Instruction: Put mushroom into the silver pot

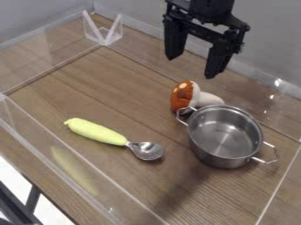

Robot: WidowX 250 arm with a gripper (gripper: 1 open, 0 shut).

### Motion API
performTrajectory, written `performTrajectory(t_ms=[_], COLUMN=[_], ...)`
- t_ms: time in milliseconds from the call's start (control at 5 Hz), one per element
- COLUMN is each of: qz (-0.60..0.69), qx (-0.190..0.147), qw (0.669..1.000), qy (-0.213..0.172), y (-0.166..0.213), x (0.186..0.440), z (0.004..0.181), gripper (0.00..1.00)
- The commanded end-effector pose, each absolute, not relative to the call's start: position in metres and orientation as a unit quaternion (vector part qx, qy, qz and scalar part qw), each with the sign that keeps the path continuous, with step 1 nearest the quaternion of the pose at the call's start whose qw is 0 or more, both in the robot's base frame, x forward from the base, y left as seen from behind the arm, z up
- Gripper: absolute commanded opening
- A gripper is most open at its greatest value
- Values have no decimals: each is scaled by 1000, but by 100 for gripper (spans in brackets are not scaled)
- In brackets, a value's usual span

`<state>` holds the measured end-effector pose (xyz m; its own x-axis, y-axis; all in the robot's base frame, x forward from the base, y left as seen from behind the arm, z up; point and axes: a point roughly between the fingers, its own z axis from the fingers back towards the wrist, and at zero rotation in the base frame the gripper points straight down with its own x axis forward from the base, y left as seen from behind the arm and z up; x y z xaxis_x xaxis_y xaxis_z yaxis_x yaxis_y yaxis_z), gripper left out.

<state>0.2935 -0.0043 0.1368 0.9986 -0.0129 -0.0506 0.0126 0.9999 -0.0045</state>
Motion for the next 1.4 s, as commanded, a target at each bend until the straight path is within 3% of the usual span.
performTrajectory(t_ms=[0, 600, 1200], qz=[-6, -2, -5], qx=[-3, -35, -64], qw=[1000, 999, 997], qy=[31, 36, 44], y=[-1, 13, 9], x=[298, 310, 310], z=[126, 96, 86], gripper=[100, 100, 100])
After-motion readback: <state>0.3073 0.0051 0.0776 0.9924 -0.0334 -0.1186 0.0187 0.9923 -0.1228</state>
